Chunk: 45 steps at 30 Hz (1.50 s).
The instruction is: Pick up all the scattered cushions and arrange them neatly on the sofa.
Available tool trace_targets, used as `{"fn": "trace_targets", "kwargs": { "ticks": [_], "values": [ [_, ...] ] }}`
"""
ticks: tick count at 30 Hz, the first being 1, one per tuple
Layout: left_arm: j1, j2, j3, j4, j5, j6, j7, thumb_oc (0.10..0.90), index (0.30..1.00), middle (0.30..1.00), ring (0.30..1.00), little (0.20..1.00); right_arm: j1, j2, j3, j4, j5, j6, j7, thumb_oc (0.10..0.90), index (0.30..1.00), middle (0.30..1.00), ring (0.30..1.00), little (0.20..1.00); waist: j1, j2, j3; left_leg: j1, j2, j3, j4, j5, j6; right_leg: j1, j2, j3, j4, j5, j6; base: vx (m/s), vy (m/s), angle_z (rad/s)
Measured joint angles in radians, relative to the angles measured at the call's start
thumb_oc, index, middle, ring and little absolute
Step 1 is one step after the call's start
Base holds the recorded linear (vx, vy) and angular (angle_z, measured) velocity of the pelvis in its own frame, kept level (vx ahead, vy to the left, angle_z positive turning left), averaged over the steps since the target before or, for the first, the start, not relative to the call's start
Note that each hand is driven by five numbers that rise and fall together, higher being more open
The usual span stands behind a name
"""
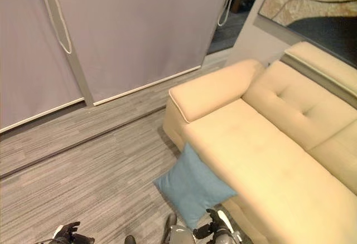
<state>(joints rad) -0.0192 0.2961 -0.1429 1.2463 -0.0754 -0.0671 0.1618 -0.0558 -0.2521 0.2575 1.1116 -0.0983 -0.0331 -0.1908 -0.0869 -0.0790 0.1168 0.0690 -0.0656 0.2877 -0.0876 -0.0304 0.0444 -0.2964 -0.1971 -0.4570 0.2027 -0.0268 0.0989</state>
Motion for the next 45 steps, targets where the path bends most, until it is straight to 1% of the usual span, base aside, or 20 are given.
{"fn": "trace_targets", "kwargs": {
  "ticks": [3, 4, 6, 7, 9, 11, 16, 17, 18, 19, 22, 25, 26, 31, 32, 33, 36, 38, 40, 45],
  "values": [
    [0.006, -0.023, -0.012, -0.001, 0.018, 0.003, -0.001, 0.800, 0.900, 0.900, 0.900, 0.900, 0.028, -0.001, 0.000, -0.001, 0.000, -0.002, 0.005, 0.800, 0.900, 0.900, 0.900, 0.900, -0.011, 0.021, 0.008, 0.036, 0.064, -0.027, 0.075, -0.033, -0.063, 0.112, 0.086, 0.015, -0.083, 0.056, -0.076, 0.24, -0.171, 0.04],
    [0.010, -0.043, -0.014, -0.002, 0.026, 0.002, -0.008, 0.800, 0.900, 0.900, 0.900, 0.900, 0.047, -0.001, -0.016, 0.001, 0.001, -0.002, 0.010, 0.800, 0.900, 0.900, 0.900, 0.900, -0.002, 0.011, 0.006, 0.025, 0.077, -0.024, 0.219, -0.050, -0.092, 0.198, 0.109, 0.044, -0.166, 0.052, -0.115, 0.18, -0.100, 0.00],
    [0.021, -0.057, -0.018, -0.003, 0.031, -0.003, -0.019, 0.800, 0.900, 0.900, 0.900, 0.900, 0.047, -0.007, -0.021, -0.002, 0.003, -0.005, 0.007, 0.800, 0.900, 0.900, 0.900, 0.900, 0.019, -0.004, -0.011, -0.062, 0.102, -0.029, 0.423, -0.086, -0.119, 0.244, 0.114, 0.083, -0.209, 0.067, -0.142, 0.08, 0.021, -0.60],
    [0.020, -0.065, -0.014, -0.014, 0.030, -0.004, -0.018, 0.800, 0.900, 0.900, 0.900, 0.900, 0.042, -0.022, -0.018, -0.019, 0.005, -0.007, 0.007, 0.800, 0.900, 0.900, 0.900, 0.900, 0.021, 0.007, -0.014, -0.101, 0.102, -0.078, 0.460, -0.096, -0.134, 0.255, 0.131, 0.115, -0.228, 0.066, -0.155, 0.11, 0.038, -0.91],
    [0.011, -0.067, -0.012, -0.037, 0.031, -0.007, -0.019, 0.800, 0.900, 0.900, 0.900, 0.900, 0.007, -0.033, -0.008, -0.020, 0.005, -0.007, 0.007, 0.800, 0.900, 0.900, 0.900, 0.900, 0.023, 0.013, -0.013, -0.169, 0.102, -0.155, 0.451, -0.095, -0.135, 0.273, 0.152, 0.158, -0.257, 0.069, -0.176, 0.09, 0.029, -0.69],
    [-0.001, -0.066, -0.013, -0.044, 0.031, -0.013, -0.020, 0.800, 0.900, 0.900, 0.900, 0.900, -0.005, -0.034, -0.005, -0.022, 0.009, -0.008, 0.006, 0.800, 0.900, 0.900, 0.900, 0.900, 0.012, 0.001, -0.006, -0.210, 0.109, -0.198, 0.324, -0.069, -0.163, 0.322, 0.170, 0.177, -0.281, 0.062, -0.178, 0.13, 0.052, -0.68],
    [-0.030, -0.060, -0.020, -0.029, 0.017, -0.024, -0.020, 0.800, 0.900, 0.900, 0.900, 0.900, -0.034, -0.037, -0.003, 0.002, 0.024, -0.007, -0.011, 0.800, 0.900, 0.900, 0.900, 0.900, 0.023, -0.014, 0.004, -0.256, 0.067, -0.400, 0.160, 0.023, -0.156, 0.347, 0.193, 0.334, -0.293, 0.048, -0.161, 0.10, 0.098, -0.97],
    [-0.028, -0.065, -0.023, -0.029, 0.017, -0.025, -0.020, 0.800, 0.900, 0.900, 0.900, 0.900, -0.040, -0.049, -0.003, 0.015, 0.027, -0.006, -0.011, 0.800, 0.900, 0.900, 0.900, 0.900, 0.022, 0.005, 0.007, -0.257, 0.069, -0.411, 0.157, 0.129, -0.151, 0.361, 0.216, 0.376, -0.293, 0.038, -0.144, 0.12, 0.168, -1.08],
    [-0.031, -0.076, -0.023, -0.029, 0.017, -0.025, -0.021, 0.800, 0.900, 0.900, 0.900, 0.900, -0.027, -0.061, -0.002, 0.017, 0.027, -0.004, -0.012, 0.800, 0.900, 0.900, 0.900, 0.900, 0.015, 0.028, 0.008, -0.234, 0.080, -0.422, 0.154, 0.154, -0.136, 0.373, 0.230, 0.396, -0.293, 0.032, -0.137, 0.14, 0.232, -0.92],
    [-0.022, -0.078, -0.025, -0.017, 0.017, -0.024, -0.023, 0.800, 0.900, 0.900, 0.900, 0.900, -0.020, -0.055, -0.012, 0.032, 0.027, -0.003, -0.013, 0.800, 0.900, 0.900, 0.900, 0.900, 0.015, 0.029, 0.005, -0.200, 0.086, -0.410, 0.121, 0.133, -0.098, 0.387, 0.231, 0.421, -0.289, 0.013, -0.122, 0.04, 0.133, -0.58],
    [-0.028, -0.071, -0.053, -0.008, 0.018, -0.019, -0.023, 0.800, 0.900, 0.900, 0.900, 0.900, 0.000, -0.044, -0.012, 0.055, 0.034, 0.001, -0.010, 0.800, 0.900, 0.900, 0.900, 0.900, 0.019, 0.010, 0.000, -0.136, 0.052, -0.328, 0.041, 0.141, -0.056, 0.333, 0.174, 0.492, -0.189, -0.048, -0.064, 0.05, 0.187, -0.63],
    [-0.029, -0.066, -0.053, 0.000, 0.018, -0.017, -0.022, 0.800, 0.900, 0.900, 0.900, 0.900, 0.005, -0.033, -0.009, 0.053, 0.034, 0.000, -0.009, 0.800, 0.900, 0.900, 0.900, 0.900, 0.018, 0.014, 0.003, -0.114, 0.027, -0.284, 0.028, 0.134, -0.044, 0.313, 0.139, 0.498, -0.160, -0.064, -0.035, -0.03, 0.147, -0.60],
    [-0.027, -0.055, -0.052, -0.001, 0.018, -0.017, -0.020, 0.800, 0.900, 0.900, 0.900, 0.900, -0.016, -0.019, -0.008, 0.049, 0.034, -0.001, -0.008, 0.800, 0.900, 0.900, 0.900, 0.900, 0.048, 0.020, 0.008, -0.108, 0.029, -0.231, 0.016, 0.133, -0.042, 0.273, 0.138, 0.522, -0.125, -0.067, -0.026, -0.05, 0.125, -0.92],
    [-0.028, -0.022, -0.052, -0.002, 0.018, -0.016, -0.019, 0.800, 0.900, 0.900, 0.900, 0.900, -0.049, 0.002, 0.009, 0.009, 0.034, -0.004, -0.008, 0.800, 0.900, 0.900, 0.900, 0.900, 0.057, 0.028, 0.029, -0.106, 0.026, -0.160, 0.012, 0.125, -0.028, 0.221, 0.134, 0.545, -0.099, -0.047, -0.012, -0.10, 0.056, -0.64],
    [-0.028, -0.013, -0.053, -0.006, 0.018, -0.016, -0.019, 0.800, 0.900, 0.900, 0.900, 0.900, -0.081, 0.005, 0.009, -0.009, 0.035, -0.009, -0.009, 0.800, 0.900, 0.900, 0.900, 0.900, 0.079, 0.035, 0.056, -0.107, 0.053, -0.086, 0.009, 0.125, -0.019, 0.190, 0.130, 0.476, -0.111, -0.006, 0.008, -0.07, -0.017, -1.43],
    [-0.028, -0.009, -0.050, -0.008, 0.018, -0.016, -0.018, 0.800, 0.900, 0.900, 0.900, 0.900, -0.103, 0.006, 0.011, -0.016, 0.035, -0.009, -0.009, 0.800, 0.900, 0.900, 0.900, 0.900, 0.103, 0.042, 0.072, -0.113, 0.064, -0.050, 0.015, 0.115, -0.003, 0.173, 0.114, 0.374, -0.114, -0.022, -0.022, -0.05, -0.019, -1.19],
    [-0.028, -0.001, -0.049, -0.042, 0.018, -0.017, -0.019, 0.800, 0.900, 0.900, 0.900, 0.900, -0.088, -0.001, 0.008, -0.021, 0.036, -0.006, -0.012, 0.800, 0.900, 0.900, 0.900, 0.900, 0.107, 0.046, 0.077, -0.119, 0.074, -0.040, -0.002, 0.117, -0.012, 0.207, 0.034, 0.216, -0.062, -0.045, 0.013, -0.05, -0.040, -0.25],
    [-0.021, 0.006, -0.050, -0.047, 0.017, -0.017, -0.016, 0.800, 0.900, 0.900, 0.900, 0.900, -0.086, 0.000, 0.008, -0.023, 0.036, -0.005, -0.012, 0.800, 0.900, 0.900, 0.900, 0.900, 0.133, 0.031, 0.075, -0.124, 0.075, -0.022, -0.001, 0.121, -0.028, 0.215, 0.020, 0.210, -0.090, -0.035, 0.012, -0.06, -0.118, -0.40],
    [-0.013, -0.007, -0.053, -0.046, 0.017, -0.015, -0.019, 0.800, 0.900, 0.900, 0.900, 0.900, -0.079, -0.014, 0.007, -0.024, 0.040, -0.006, -0.014, 0.800, 0.900, 0.900, 0.900, 0.900, 0.113, 0.054, 0.070, -0.136, 0.097, -0.035, 0.000, 0.136, -0.049, 0.231, 0.053, 0.210, -0.148, -0.012, -0.003, -0.07, -0.110, -0.09],
    [-0.043, -0.018, -0.054, -0.083, -0.015, -0.017, -0.016, 0.800, 0.900, 0.900, 0.900, 0.900, -0.084, -0.044, -0.018, -0.020, 0.059, -0.004, -0.043, 0.800, 0.900, 0.900, 0.900, 0.900, 0.099, 0.064, 0.067, -0.258, 0.132, -0.095, 0.076, 0.144, -0.053, 0.161, 0.096, 0.213, -0.167, 0.016, -0.039, -0.13, -0.124, -0.05]
  ]
}}
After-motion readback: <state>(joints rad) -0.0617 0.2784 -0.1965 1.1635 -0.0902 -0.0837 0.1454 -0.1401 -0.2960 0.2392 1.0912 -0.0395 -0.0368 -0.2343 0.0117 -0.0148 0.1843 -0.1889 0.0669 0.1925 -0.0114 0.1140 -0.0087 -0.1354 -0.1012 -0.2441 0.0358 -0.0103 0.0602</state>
